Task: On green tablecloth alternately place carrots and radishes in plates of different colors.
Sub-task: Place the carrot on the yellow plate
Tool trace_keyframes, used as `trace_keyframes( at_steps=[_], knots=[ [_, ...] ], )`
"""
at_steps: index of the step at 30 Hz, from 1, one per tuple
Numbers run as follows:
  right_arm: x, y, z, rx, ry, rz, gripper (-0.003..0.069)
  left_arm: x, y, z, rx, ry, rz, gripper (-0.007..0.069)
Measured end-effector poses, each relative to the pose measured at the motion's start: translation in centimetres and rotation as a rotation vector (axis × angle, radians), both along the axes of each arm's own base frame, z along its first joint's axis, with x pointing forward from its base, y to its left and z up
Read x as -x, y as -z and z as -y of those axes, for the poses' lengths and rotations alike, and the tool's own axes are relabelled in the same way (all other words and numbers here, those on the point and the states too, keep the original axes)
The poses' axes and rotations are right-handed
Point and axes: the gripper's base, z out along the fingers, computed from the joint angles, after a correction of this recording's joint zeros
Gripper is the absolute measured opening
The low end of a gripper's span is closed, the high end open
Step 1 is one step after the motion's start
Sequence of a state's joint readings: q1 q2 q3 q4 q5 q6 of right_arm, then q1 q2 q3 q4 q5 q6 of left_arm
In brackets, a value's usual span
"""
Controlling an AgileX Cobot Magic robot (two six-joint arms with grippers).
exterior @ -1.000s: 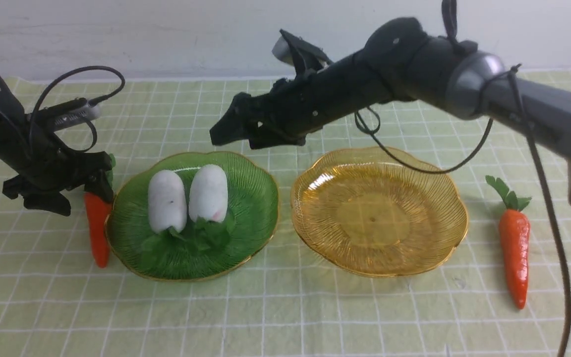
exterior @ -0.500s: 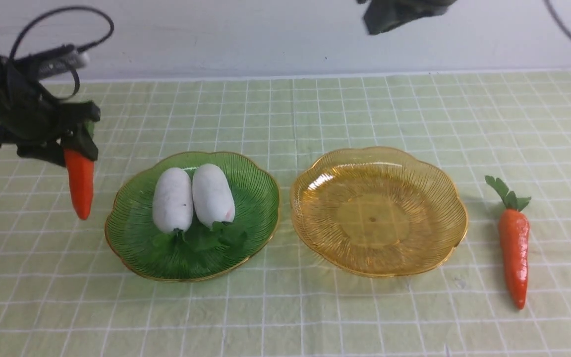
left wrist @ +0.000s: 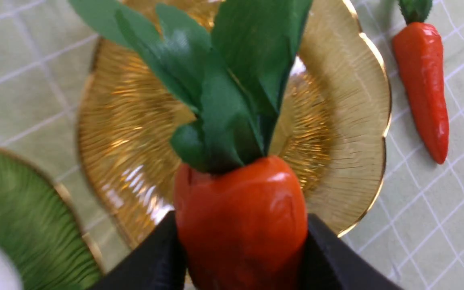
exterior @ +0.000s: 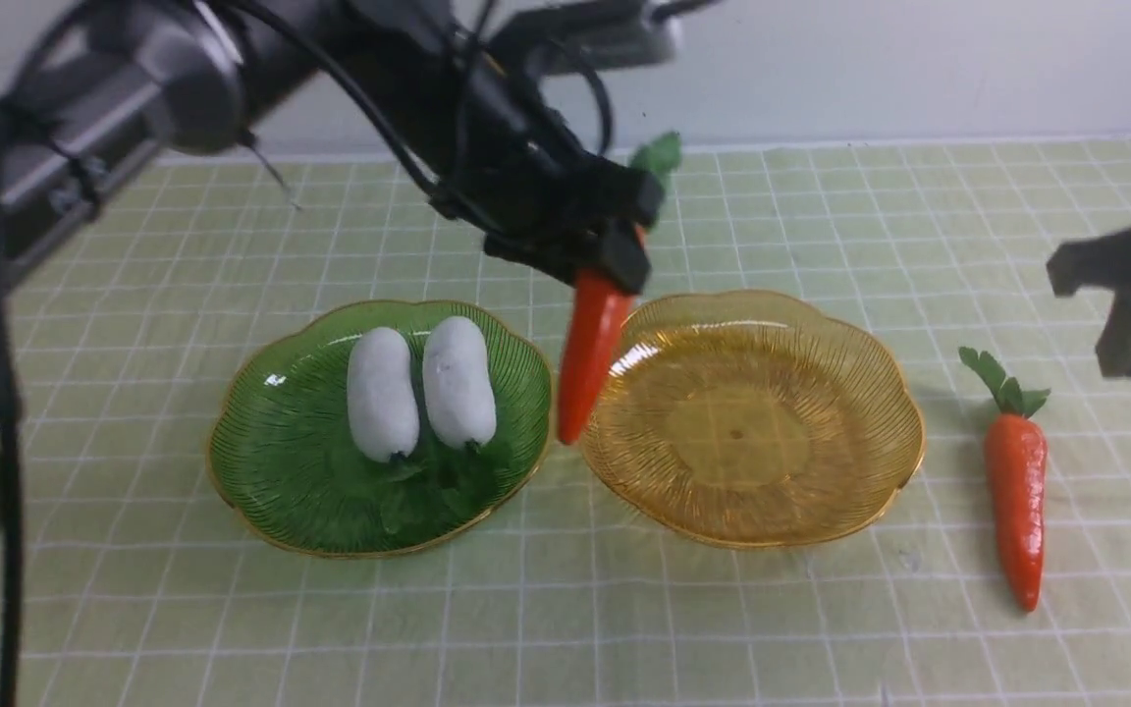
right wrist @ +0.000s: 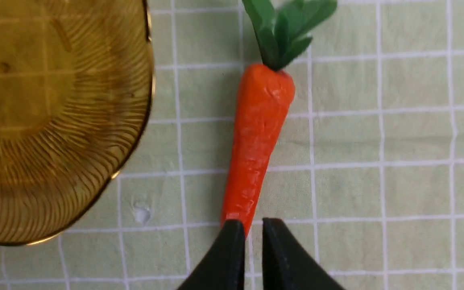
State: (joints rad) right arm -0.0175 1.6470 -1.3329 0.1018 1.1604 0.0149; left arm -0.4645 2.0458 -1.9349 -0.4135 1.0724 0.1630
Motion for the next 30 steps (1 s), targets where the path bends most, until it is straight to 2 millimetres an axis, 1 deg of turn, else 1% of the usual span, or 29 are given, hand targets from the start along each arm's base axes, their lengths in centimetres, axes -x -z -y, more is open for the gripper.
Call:
trace_keyframes(
  at_steps=[1, 2, 3, 5, 6, 7, 8, 11, 12, 14, 15, 17, 18, 19, 20, 21, 22, 23, 24, 25, 26, 27, 29, 30],
  knots=[
    [-0.1, 1.0, 0.2, -0.009, 0.013, 0.0, 0.0109, 0.0, 0.9, 1.2, 0.001, 0.014, 0.002, 0.0307],
    [-0.1, 1.4, 0.3, -0.009, 0.017, 0.004, 0.0115, 0.0, 1.1, 1.4, 0.001, 0.016, 0.003, 0.0307],
    [-0.2, 2.8, 0.4, -0.014, 0.03, 0.011, 0.0166, 0.0, 2.3, 2.7, 0.002, 0.025, 0.006, 0.0307],
    [-0.6, 4.3, 0.4, -0.022, 0.035, 0.022, 0.0251, -0.4, 4.0, 3.7, 0.006, 0.011, -0.003, 0.0307],
    [-0.7, 4.6, 0.4, -0.022, 0.036, 0.028, 0.026, -0.5, 4.4, 3.7, 0.004, 0.007, -0.009, 0.0307],
    [-1.1, 5.6, 0.3, -0.026, 0.036, 0.033, 0.0324, -1.0, 5.6, 3.9, 0.002, -0.019, -0.031, 0.0325],
    [-1.4, 6.3, 0.2, -0.028, 0.038, 0.035, 0.0386, -1.2, 6.3, 3.9, 0.0, -0.037, -0.047, 0.0344],
    [-2.2, 8.1, 0.0, -0.031, 0.036, 0.025, 0.0479, -1.8, 7.8, 3.7, -0.008, -0.074, -0.087, 0.0447],
    [-2.3, 8.4, 0.1, -0.03, 0.035, 0.023, 0.049, -1.9, 8.0, 3.7, -0.009, -0.078, -0.091, 0.0463],
    [-2.9, 10.3, 0.1, -0.026, 0.029, -0.002, 0.0532, -2.2, 8.5, 3.3, -0.014, -0.091, -0.101, 0.0546],
    [-3.1, 11.4, 0.1, -0.022, 0.015, -0.025, 0.0538, -2.4, 8.6, 3.0, -0.015, -0.099, -0.103, 0.0568],
    [-3.2, 12.3, 0.1, -0.02, -0.003, -0.047, 0.053, -2.6, 8.3, 2.5, -0.014, -0.109, -0.103, 0.0579],
    [-3.3, 12.9, 0.1, -0.016, -0.021, -0.062, 0.0491, -2.8, 7.6, 1.8, -0.012, -0.116, -0.099, 0.0563],
    [-3.3, 12.9, 0.1, -0.015, -0.025, -0.061, 0.0475, -2.8, 7.4, 1.7, -0.011, -0.116, -0.099, 0.0546],
    [-3.4, 12.9, 0.1, -0.014, -0.031, -0.059, 0.0447, -2.8, 6.5, 1.2, -0.014, -0.116, -0.095, 0.0503],
    [-3.5, 12.9, 0.1, -0.01, -0.04, -0.057, 0.0357, -2.9, 4.9, 0.3, -0.021, -0.116, -0.081, 0.0416],
    [-3.5, 12.9, 0.1, -0.013, -0.04, -0.062, 0.0276, -2.8, 3.7, -0.3, -0.031, -0.112, -0.076, 0.0351],
    [-3.5, 12.8, 0.0, -0.022, -0.037, -0.073, 0.0235, -2.7, 2.3, -1.2, -0.037, -0.115, -0.059, 0.0279],
    [-3.5, 12.7, 0.0, -0.026, -0.036, -0.075, 0.0237, -2.7, 1.8, -1.4, -0.041, -0.115, -0.05, 0.024],
    [-3.6, 12.0, -0.2, -0.051, -0.027, -0.084, 0.0254, -2.2, -0.9, -3.0, -0.062, -0.117, -0.016, 0.0107],
    [-3.6, 11.2, -0.4, -0.073, -0.018, -0.075, 0.0255, -1.9, -2.6, -4.1, -0.075, -0.125, 0.01, 0.0059],
    [-3.7, 10.0, -0.6, -0.105, -0.006, -0.054, 0.0255, -1.4, -4.4, -5.3, -0.087, -0.14, 0.044, 0.0031],
    [-4.0, 6.1, -1.9, -0.206, -0.003, 0.055, 0.0255, -0.3, -7.5, -7.5, -0.112, -0.173, 0.118, 0.0001],
    [-4.1, 5.7, -2.1, -0.212, -0.012, 0.069, 0.0255, -0.2, -7.7, -7.7, -0.117, -0.176, 0.127, 0.0]
  ],
)
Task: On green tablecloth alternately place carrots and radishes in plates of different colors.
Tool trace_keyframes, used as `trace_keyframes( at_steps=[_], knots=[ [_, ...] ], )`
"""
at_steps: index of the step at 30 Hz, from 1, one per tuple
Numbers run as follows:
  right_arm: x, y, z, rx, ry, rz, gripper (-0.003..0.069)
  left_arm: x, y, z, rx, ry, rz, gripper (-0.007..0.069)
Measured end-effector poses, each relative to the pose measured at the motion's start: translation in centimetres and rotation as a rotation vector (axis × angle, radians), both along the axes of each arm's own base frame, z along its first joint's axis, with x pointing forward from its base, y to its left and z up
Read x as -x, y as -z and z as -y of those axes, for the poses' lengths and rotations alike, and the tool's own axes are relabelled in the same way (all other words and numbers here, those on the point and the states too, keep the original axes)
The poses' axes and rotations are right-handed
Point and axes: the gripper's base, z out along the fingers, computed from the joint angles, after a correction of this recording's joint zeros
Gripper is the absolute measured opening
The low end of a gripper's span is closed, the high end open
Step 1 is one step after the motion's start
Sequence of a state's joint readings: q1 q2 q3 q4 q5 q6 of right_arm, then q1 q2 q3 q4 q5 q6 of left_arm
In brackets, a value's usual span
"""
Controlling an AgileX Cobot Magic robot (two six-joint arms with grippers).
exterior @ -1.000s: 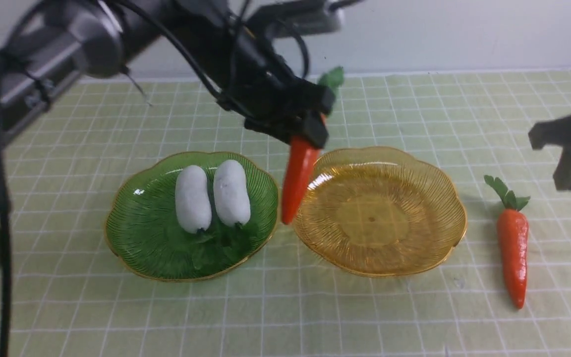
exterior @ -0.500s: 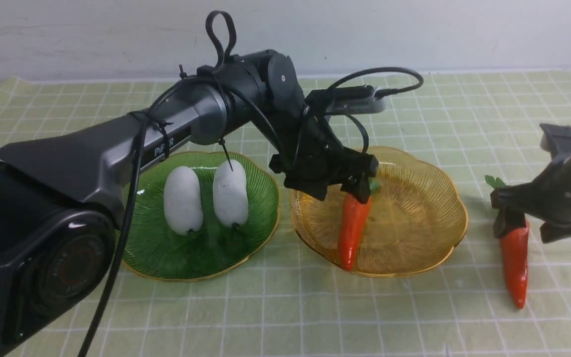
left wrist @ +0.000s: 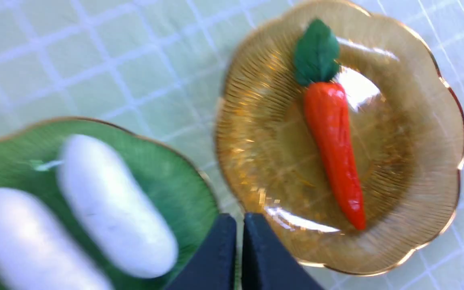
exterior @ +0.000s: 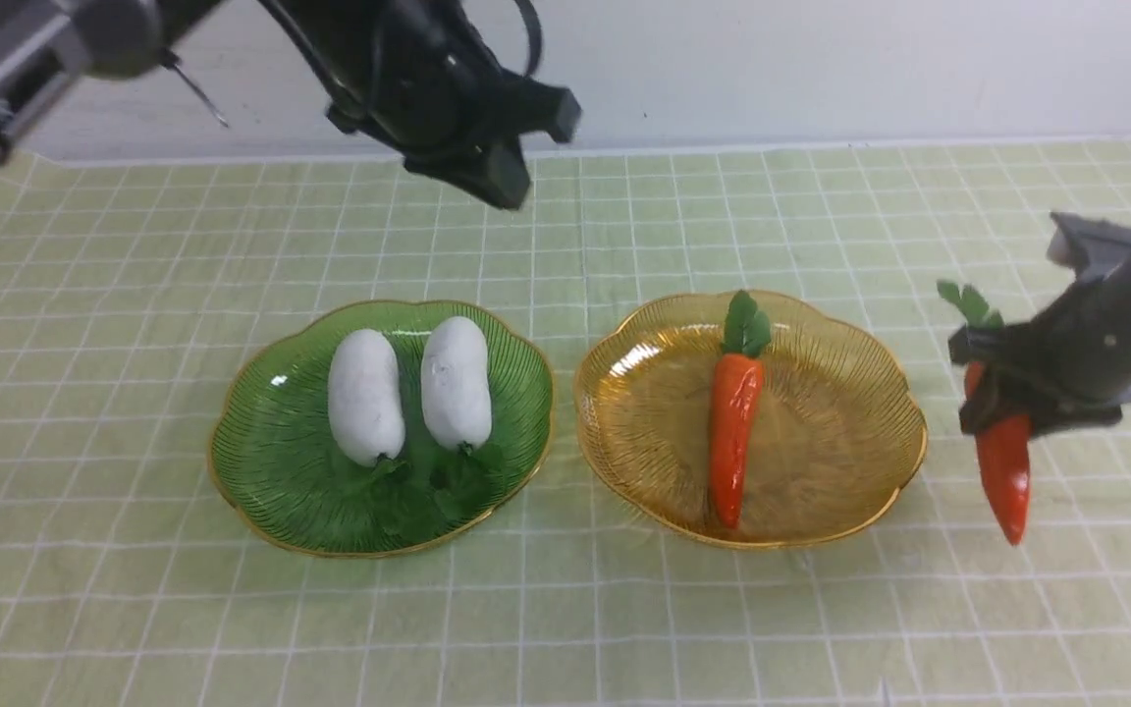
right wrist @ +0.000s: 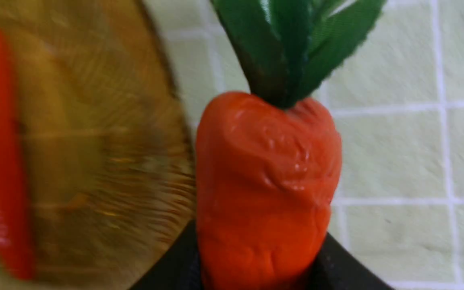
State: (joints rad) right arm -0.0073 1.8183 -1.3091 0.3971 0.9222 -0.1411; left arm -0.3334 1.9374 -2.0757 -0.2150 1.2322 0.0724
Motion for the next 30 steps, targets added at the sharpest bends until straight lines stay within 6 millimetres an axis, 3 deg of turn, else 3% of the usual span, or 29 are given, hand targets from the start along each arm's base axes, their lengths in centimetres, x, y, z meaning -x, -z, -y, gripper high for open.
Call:
trace_keyframes(
  at_steps=[3, 7, 10, 14, 16, 19, 22, 28, 30],
  knots=[
    [-0.4, -3.5, -3.4, -0.082, -0.096, 0.149, 0.0255, 2.1, -2.7, -1.8, -0.05, -0.027, 0.069, -0.0008],
    [-1.0, -2.4, -6.5, -0.115, -0.166, 0.159, 0.0264, 5.8, -3.0, -3.5, -0.106, -0.035, 0.043, -0.0008],
    [-1.6, -0.6, -6.6, -0.118, -0.143, 0.108, 0.0382, 9.7, -2.0, -4.8, -0.129, -0.033, -0.016, -0.0008],
    [-1.7, -0.4, -6.6, -0.138, -0.098, 0.084, 0.0533, 14.0, -0.7, -6.2, -0.124, -0.038, -0.031, -0.0008],
    [-1.7, -0.5, -6.6, -0.141, -0.093, 0.083, 0.0575, 15.6, -0.2, -6.6, -0.111, -0.039, -0.028, -0.0008],
    [-1.4, -1.4, -6.6, -0.14, -0.125, 0.064, 0.0582, 18.3, 1.1, -7.4, -0.096, -0.044, -0.017, -0.0008],
    [-0.5, -3.7, -6.6, -0.126, -0.193, 0.066, 0.05, 20.3, 2.1, -8.1, -0.079, -0.051, 0.007, -0.0008],
    [4.2, -12.6, -5.8, -0.082, -0.257, 0.248, 0.0101, 23.9, 3.5, -9.3, -0.021, -0.09, 0.089, -0.0008],
    [6.8, -16.0, -5.4, -0.078, -0.261, 0.344, 0.004, 25.1, 3.8, -9.7, 0.005, -0.108, 0.136, -0.0008]
  ],
)
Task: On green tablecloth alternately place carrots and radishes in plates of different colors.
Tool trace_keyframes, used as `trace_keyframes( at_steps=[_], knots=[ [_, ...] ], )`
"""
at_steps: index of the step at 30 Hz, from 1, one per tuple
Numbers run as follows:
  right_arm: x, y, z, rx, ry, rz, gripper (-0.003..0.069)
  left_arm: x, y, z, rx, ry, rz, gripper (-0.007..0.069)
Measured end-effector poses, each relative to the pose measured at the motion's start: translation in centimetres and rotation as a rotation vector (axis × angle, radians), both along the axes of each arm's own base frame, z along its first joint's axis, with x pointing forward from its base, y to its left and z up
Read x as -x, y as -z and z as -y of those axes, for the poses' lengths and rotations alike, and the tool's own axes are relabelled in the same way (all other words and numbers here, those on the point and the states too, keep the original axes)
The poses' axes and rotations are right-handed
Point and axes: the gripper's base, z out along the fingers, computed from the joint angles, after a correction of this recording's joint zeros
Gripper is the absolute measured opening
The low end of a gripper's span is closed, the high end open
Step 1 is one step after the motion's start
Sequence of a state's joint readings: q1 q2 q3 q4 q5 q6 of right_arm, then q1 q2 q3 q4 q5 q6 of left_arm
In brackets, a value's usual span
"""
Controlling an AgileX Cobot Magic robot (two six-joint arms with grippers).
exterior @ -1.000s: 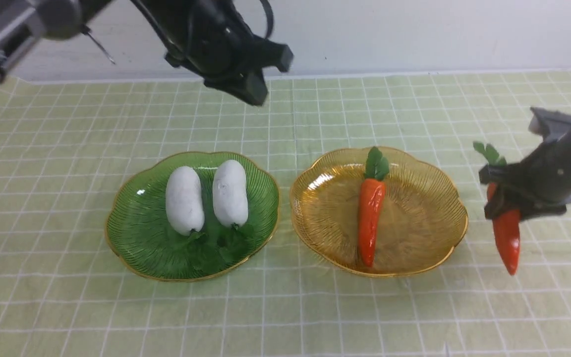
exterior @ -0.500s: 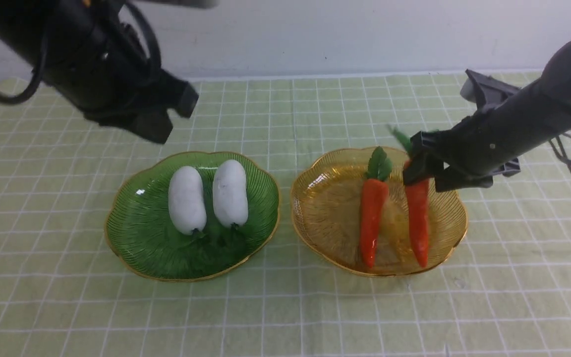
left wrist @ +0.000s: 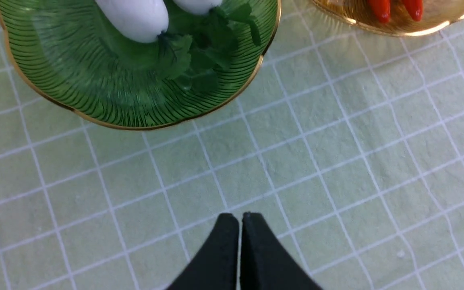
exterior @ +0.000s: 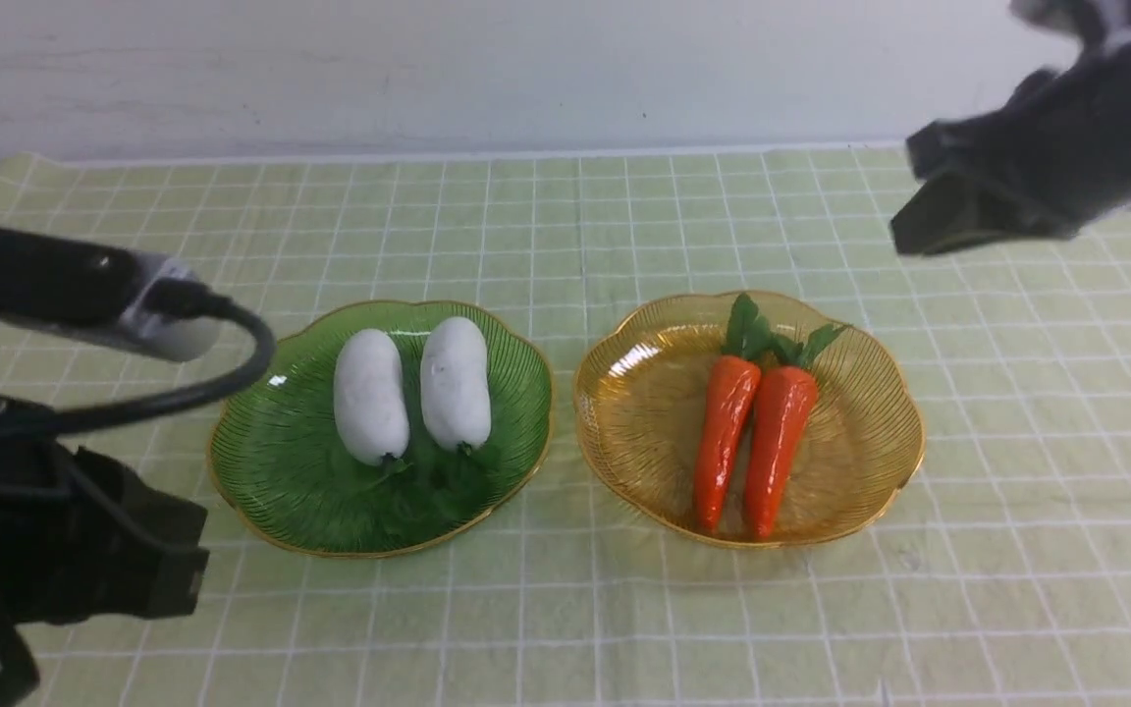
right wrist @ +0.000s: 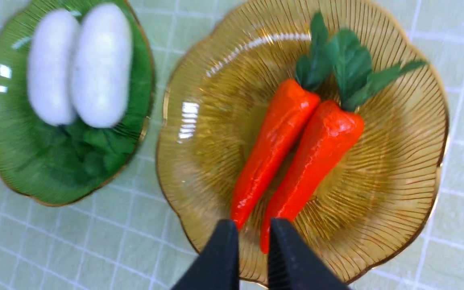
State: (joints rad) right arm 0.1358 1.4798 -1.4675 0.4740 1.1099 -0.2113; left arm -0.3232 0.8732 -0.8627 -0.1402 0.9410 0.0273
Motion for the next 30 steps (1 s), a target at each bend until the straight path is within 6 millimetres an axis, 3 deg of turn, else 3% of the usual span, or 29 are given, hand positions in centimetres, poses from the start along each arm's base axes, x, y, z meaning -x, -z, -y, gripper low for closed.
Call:
trace_keyframes(
  at_steps=[1, 3, 6, 8, 9, 11, 14, 21, 25, 30],
  knots=[
    [1.5, -1.6, 0.2, -0.006, -0.001, 0.048, 0.002, 0.6, 0.1, -0.2, 0.013, -0.005, 0.036, -0.0008],
    [6.2, -5.8, 0.9, -0.023, 0.0, 0.21, -0.0006, 1.8, 0.3, -0.7, 0.049, -0.017, 0.142, -0.0008],
    [12.4, -8.6, 1.9, -0.017, 0.003, 0.436, -0.0013, 2.9, 0.3, -1.2, 0.085, -0.028, 0.249, -0.0008],
    [16.7, -9.1, 2.8, -0.014, 0.024, 0.602, -0.0014, 3.3, 0.2, -1.4, 0.11, -0.037, 0.319, -0.0008],
    [16.9, -8.7, 2.8, -0.009, 0.024, 0.605, -0.0014, 3.3, 0.3, -1.4, 0.113, -0.039, 0.329, -0.0008],
    [21.1, -7.4, 3.8, -0.026, 0.084, 0.775, -0.0014, 3.4, 0.4, -1.4, 0.128, -0.045, 0.367, -0.0008],
    [25.3, -2.9, 5.5, -0.075, 0.237, 1.028, -0.0014, 3.2, 0.5, -1.4, 0.134, -0.049, 0.382, -0.0008],
    [28.3, 5.7, 7.0, -0.115, 0.371, 1.214, -0.0014, 3.1, 0.2, -1.4, 0.144, -0.053, 0.415, -0.0008],
    [27.9, 8.2, 7.0, -0.106, 0.379, 1.192, -0.0014, 3.1, 0.2, -1.4, 0.147, -0.054, 0.422, -0.0008],
    [27.8, 8.5, 7.0, -0.104, 0.382, 1.187, -0.0014, 3.4, 0.0, -1.5, 0.157, -0.055, 0.435, -0.0008]
  ],
)
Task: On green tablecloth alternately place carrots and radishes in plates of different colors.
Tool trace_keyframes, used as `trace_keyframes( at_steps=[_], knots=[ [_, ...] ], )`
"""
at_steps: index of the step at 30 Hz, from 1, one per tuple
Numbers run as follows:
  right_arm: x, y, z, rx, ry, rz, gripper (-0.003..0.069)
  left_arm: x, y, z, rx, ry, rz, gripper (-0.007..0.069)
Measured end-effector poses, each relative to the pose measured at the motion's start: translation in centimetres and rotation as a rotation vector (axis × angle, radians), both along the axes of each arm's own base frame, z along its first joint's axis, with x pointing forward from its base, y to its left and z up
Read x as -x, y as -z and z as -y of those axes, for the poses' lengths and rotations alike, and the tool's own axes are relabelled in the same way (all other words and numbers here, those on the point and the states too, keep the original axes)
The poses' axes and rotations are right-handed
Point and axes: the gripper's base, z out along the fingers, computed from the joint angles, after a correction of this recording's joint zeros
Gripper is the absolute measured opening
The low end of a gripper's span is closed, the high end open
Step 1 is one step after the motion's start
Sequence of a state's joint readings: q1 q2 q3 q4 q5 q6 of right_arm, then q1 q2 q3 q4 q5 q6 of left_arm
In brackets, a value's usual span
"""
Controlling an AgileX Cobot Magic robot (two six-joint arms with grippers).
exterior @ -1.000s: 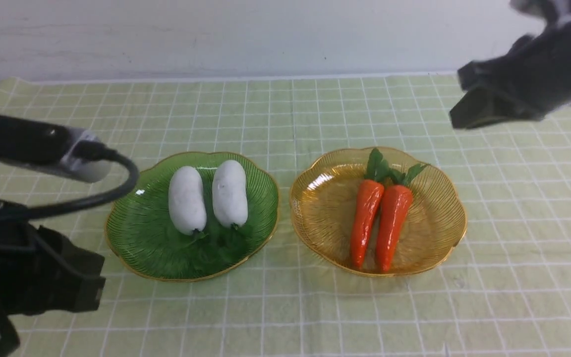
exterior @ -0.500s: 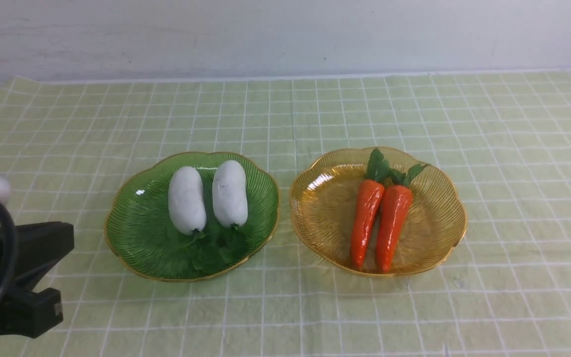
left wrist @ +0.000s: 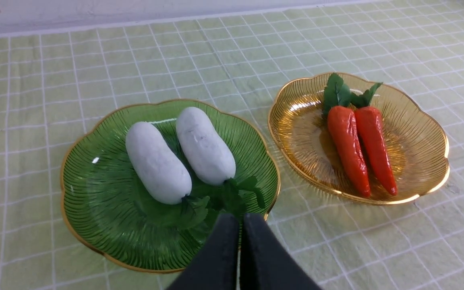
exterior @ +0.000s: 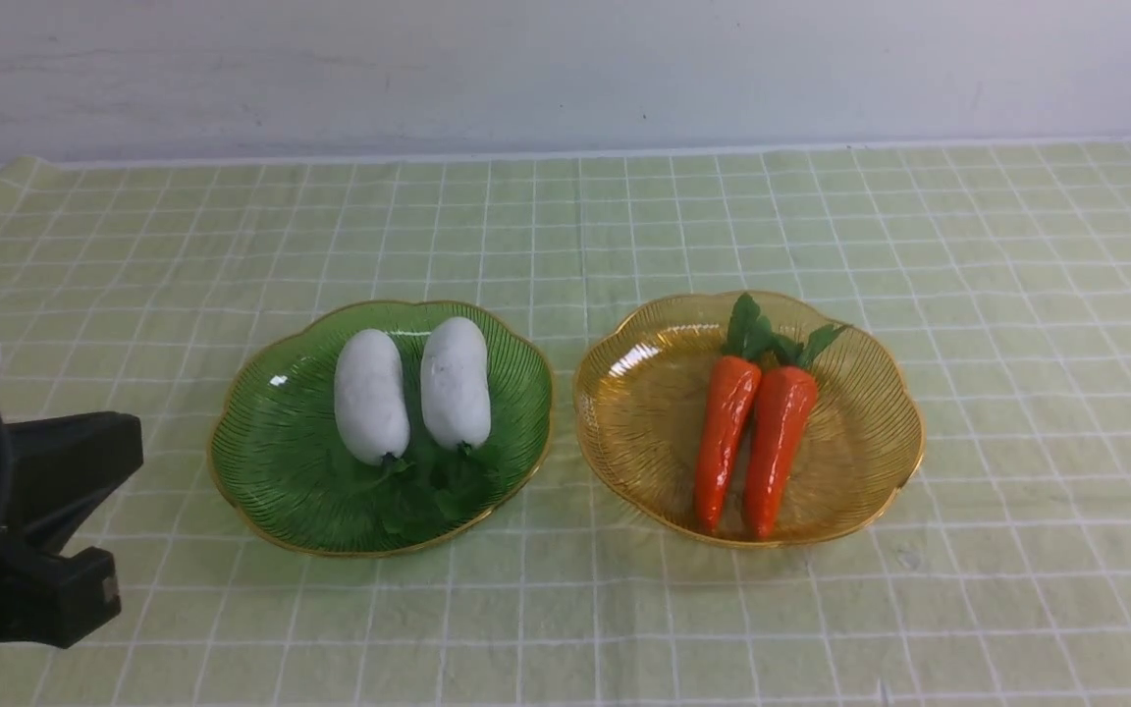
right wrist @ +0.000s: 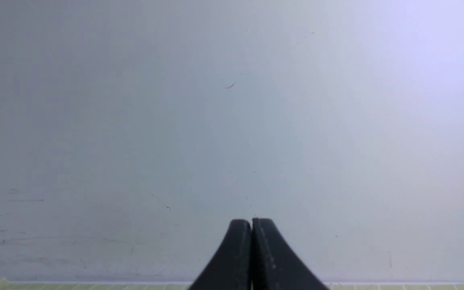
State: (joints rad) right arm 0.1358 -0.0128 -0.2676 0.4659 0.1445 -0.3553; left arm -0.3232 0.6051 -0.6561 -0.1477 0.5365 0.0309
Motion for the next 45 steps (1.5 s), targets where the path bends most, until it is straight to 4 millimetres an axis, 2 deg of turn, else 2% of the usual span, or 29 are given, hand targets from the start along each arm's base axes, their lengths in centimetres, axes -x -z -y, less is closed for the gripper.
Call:
trace_keyframes(
  at_steps=[6, 14, 17, 36, 39, 40, 41, 43, 45],
  knots=[
    [0.0, 0.0, 0.0, 0.0, 0.0, -0.002, -0.0014, 1.8, -0.2, -0.6, 0.024, -0.001, 0.07, -0.0008],
    [0.0, 0.0, 0.0, 0.0, 0.0, -0.002, -0.0014, 4.9, 2.6, -1.7, 0.046, -0.002, 0.134, -0.0008],
    [0.0, 0.0, 0.0, 0.0, 0.0, -0.002, -0.0014, 5.6, 2.8, -1.9, 0.052, -0.001, 0.153, -0.0008],
    [-0.1, 0.3, -0.1, 0.009, -0.013, -0.03, -0.0014, 5.7, 3.2, -2.3, -0.021, -0.013, 0.177, -0.0008],
    [-0.1, 0.4, -0.2, 0.011, -0.016, -0.037, -0.0014, 5.7, 4.3, -2.6, -0.053, -0.039, 0.216, -0.0008],
    [-0.1, 0.4, -0.2, 0.012, -0.018, -0.04, -0.0014, 5.9, 5.7, -2.9, -0.067, -0.085, 0.251, -0.0008],
    [-0.1, 0.4, -0.2, 0.012, -0.018, -0.04, -0.0014, 5.8, 5.9, -2.9, -0.069, -0.086, 0.249, -0.0008],
    [-0.1, 0.4, -0.2, 0.013, -0.018, -0.041, -0.0014, 5.9, 8.9, -3.4, -0.075, -0.174, 0.275, -0.0008],
    [-0.1, 0.4, -0.2, 0.013, -0.018, -0.041, -0.0014, 5.9, 10.7, -3.8, -0.097, -0.227, 0.276, -0.0008]
  ],
)
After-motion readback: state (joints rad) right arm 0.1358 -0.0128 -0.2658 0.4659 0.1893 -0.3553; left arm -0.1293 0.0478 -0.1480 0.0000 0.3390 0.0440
